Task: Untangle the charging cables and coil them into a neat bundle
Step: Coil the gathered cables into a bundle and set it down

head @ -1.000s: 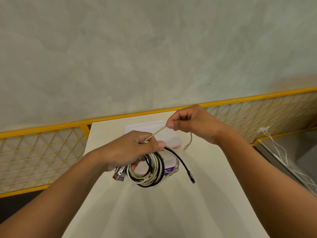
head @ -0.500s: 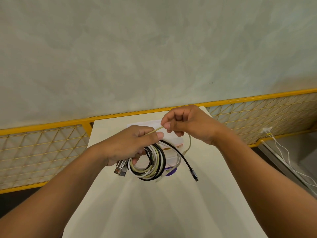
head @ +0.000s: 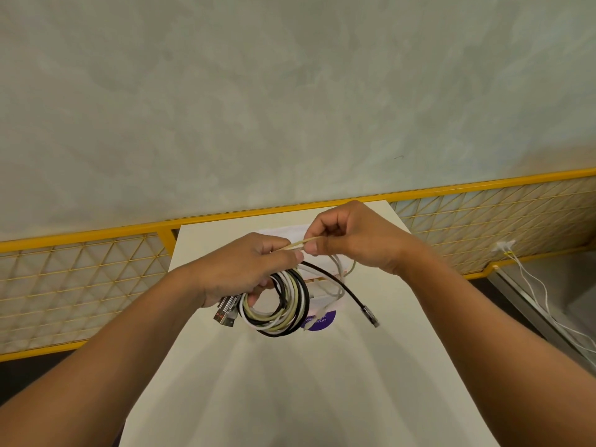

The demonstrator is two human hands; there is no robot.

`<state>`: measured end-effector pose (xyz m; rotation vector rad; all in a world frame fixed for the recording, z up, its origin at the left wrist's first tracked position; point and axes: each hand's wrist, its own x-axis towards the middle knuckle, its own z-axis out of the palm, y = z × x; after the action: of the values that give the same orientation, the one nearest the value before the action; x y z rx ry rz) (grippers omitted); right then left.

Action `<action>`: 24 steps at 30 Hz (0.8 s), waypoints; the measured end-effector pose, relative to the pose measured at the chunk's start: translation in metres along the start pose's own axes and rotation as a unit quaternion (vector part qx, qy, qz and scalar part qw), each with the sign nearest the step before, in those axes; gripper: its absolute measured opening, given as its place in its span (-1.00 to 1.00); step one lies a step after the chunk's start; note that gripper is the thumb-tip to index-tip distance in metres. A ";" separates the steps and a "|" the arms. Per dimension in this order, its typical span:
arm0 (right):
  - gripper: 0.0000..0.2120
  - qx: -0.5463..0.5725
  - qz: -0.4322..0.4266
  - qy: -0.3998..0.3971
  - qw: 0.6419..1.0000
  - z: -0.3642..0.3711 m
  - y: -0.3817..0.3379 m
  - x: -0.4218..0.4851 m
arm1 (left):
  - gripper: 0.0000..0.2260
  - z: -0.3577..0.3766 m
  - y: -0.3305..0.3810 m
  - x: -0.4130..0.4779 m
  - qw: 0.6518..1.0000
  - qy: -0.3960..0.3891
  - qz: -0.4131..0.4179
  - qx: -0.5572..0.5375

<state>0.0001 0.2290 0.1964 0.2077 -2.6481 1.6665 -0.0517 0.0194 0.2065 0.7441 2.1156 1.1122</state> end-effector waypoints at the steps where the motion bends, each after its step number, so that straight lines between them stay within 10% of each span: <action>1: -0.91 -0.010 -0.004 0.001 1.000 0.000 -0.002 0.000 | -0.64 0.000 0.000 0.001 1.000 -0.003 -0.006 0.006; 15: -0.83 -0.147 0.030 -0.074 0.986 -0.008 -0.003 -0.007 | -0.65 0.005 0.004 0.002 0.997 -0.051 -0.038 0.038; 24: -0.87 -0.178 0.058 0.048 0.981 -0.025 0.022 -0.008 | -0.71 -0.002 -0.006 -0.002 0.997 -0.028 -0.067 0.033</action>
<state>0.0039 0.2617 0.1867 -0.0292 -2.8670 1.1599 -0.0529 0.0147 0.2026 0.6450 2.1310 0.9437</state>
